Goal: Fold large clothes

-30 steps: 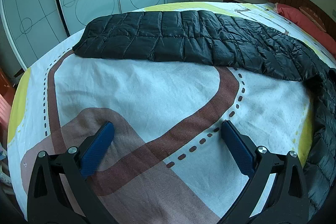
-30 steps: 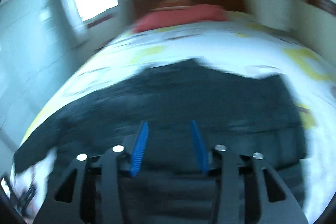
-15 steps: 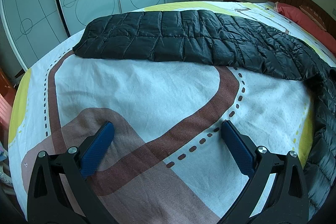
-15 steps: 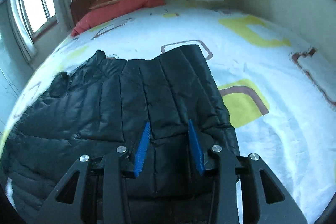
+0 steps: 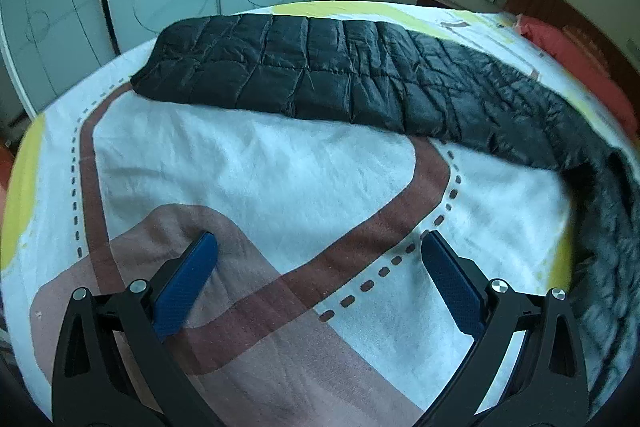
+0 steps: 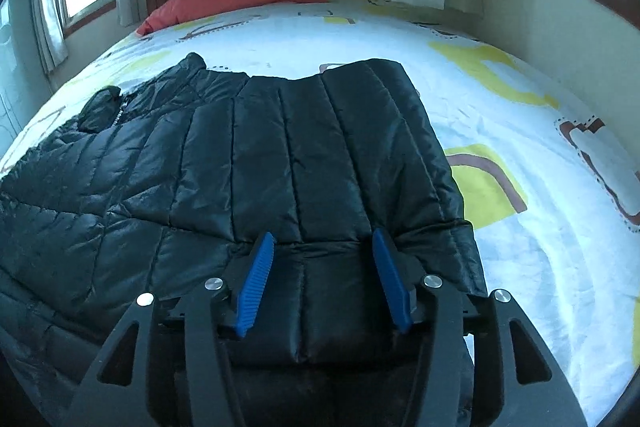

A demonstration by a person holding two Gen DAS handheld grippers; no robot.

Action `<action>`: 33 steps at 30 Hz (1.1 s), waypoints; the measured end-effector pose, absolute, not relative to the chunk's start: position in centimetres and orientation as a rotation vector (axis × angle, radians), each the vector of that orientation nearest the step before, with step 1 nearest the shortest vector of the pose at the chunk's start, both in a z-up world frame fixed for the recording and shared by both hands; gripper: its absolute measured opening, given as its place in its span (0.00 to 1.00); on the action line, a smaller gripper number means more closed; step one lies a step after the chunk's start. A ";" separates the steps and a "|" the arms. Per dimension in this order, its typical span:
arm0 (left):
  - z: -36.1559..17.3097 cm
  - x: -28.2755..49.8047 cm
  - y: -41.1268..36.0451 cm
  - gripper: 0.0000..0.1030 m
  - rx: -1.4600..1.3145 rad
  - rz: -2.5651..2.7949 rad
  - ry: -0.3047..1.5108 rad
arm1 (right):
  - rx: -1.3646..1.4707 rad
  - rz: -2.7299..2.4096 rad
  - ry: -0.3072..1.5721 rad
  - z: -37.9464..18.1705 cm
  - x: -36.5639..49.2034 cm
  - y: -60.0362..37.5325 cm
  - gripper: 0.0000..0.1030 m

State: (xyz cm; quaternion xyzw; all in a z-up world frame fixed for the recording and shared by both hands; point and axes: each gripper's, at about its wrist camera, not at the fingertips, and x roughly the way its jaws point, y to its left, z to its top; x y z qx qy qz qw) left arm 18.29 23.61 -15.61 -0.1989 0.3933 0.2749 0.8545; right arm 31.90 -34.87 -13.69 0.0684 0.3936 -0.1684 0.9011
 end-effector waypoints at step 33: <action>-14.4 14.9 40.8 0.78 -1.009 0.564 0.404 | 0.159 -0.320 0.785 -13.8 31.3 -34.7 0.58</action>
